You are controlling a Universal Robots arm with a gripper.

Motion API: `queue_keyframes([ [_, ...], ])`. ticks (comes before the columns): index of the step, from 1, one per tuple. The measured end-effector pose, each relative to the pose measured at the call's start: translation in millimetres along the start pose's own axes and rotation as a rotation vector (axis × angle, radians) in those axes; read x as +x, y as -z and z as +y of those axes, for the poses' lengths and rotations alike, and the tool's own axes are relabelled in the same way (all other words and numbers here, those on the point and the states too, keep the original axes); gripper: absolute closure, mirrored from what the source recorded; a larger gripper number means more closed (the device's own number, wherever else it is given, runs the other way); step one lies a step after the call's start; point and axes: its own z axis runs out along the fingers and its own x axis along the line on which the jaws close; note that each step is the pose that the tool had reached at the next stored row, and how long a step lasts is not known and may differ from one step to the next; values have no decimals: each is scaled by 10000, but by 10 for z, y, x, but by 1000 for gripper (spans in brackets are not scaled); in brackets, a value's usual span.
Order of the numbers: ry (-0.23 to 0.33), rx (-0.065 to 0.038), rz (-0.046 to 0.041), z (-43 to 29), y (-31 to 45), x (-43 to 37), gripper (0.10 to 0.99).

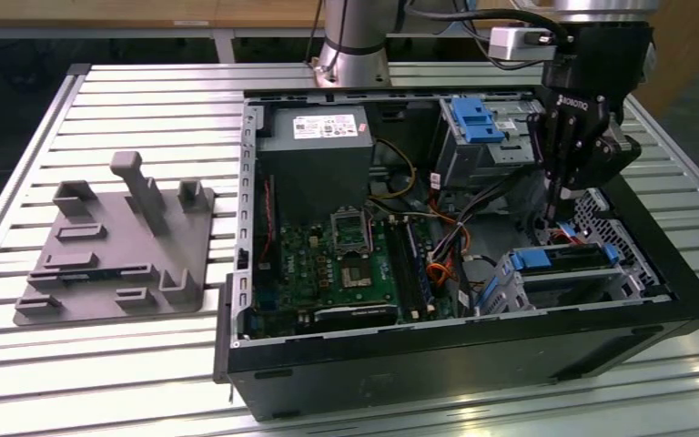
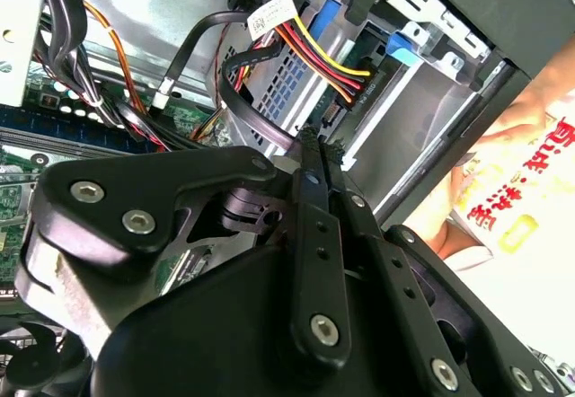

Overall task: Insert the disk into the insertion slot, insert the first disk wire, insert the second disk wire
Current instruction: 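Insert the second disk wire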

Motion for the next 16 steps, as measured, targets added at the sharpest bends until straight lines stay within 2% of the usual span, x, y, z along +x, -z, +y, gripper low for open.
queue_keyframes([
  [2,0,0,0,0,0,0,937],
  [3,0,0,-2,0,0,0,875],
  [5,-1,0,-26,0,0,1,875],
  [8,-3,4,-123,0,0,1,875],
  [10,-11,16,-231,1,-2,4,875],
  [13,-31,53,-491,2,-9,18,875],
  [15,-38,64,-619,2,-14,29,890],
  [16,-41,67,-672,2,-17,34,945],
])
